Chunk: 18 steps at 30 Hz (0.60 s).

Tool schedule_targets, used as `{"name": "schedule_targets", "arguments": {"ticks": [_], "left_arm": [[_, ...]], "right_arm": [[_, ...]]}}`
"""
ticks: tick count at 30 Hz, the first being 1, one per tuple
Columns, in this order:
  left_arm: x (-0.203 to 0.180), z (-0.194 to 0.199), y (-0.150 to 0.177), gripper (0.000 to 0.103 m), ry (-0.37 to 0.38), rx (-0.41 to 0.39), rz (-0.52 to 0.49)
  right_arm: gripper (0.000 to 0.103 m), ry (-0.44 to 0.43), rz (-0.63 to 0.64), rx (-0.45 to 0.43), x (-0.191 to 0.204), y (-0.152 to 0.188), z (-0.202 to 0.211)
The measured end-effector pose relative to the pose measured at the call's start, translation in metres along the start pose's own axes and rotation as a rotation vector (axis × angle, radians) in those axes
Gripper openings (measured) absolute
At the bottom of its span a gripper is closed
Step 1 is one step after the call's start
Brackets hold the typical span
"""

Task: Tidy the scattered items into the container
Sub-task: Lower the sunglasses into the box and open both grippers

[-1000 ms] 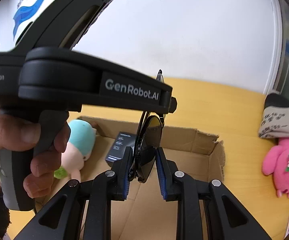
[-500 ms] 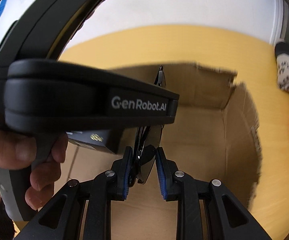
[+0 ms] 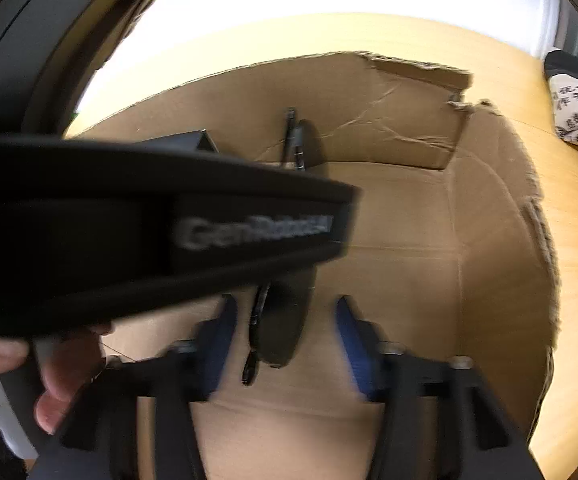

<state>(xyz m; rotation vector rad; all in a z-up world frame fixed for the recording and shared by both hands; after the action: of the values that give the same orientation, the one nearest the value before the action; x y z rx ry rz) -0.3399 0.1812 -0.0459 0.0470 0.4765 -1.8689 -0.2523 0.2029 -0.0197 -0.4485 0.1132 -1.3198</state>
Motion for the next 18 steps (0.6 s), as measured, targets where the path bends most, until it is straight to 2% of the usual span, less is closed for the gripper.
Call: {"name": "schedule_targets", "arguments": {"ticks": [3, 5, 6, 7, 9, 12, 15, 18], "left_arm": [[-0.003, 0.026, 0.005, 0.038, -0.034, -0.068, -0.015], [-0.007, 0.052, 0.011, 0.04, -0.051, -0.138, -0.023], [-0.01, 0.072, 0.019, 0.045, -0.059, -0.183, -0.033], [-0.013, 0.093, 0.028, 0.049, -0.071, -0.229, -0.04], [-0.016, 0.127, 0.046, 0.067, -0.101, -0.313, -0.038], [-0.016, 0.18, 0.091, 0.079, -0.145, -0.451, -0.027], [-0.019, 0.212, 0.134, 0.079, -0.183, -0.532, -0.012], [-0.022, 0.238, 0.181, 0.079, -0.226, -0.594, 0.012]], "right_arm": [[0.082, 0.014, 0.006, -0.049, 0.0, 0.004, 0.024], [0.085, 0.047, 0.03, -0.085, 0.007, 0.008, 0.043], [0.088, 0.059, 0.046, -0.106, 0.012, 0.012, 0.056], [0.097, 0.079, 0.059, -0.133, 0.017, 0.016, 0.069], [0.103, 0.109, 0.082, -0.197, 0.026, 0.027, 0.094], [0.103, 0.139, 0.114, -0.279, 0.04, 0.053, 0.13], [0.103, 0.156, 0.144, -0.336, 0.055, 0.088, 0.16], [0.103, 0.169, 0.17, -0.379, 0.077, 0.108, 0.174]]}}
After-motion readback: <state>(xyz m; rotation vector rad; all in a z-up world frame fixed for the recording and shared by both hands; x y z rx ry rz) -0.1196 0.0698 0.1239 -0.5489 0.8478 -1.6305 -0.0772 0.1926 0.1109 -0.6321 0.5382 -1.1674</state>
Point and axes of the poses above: each gripper's, at about its wrist camera, not at the fingertips, and z roughly against the way its jaws point, x to its left, y to its underside, the point moved 1 cm from there along -z, roughly the way its jaws point, and after that the axes turned 3 degrees about x, right-handed, at the moved point
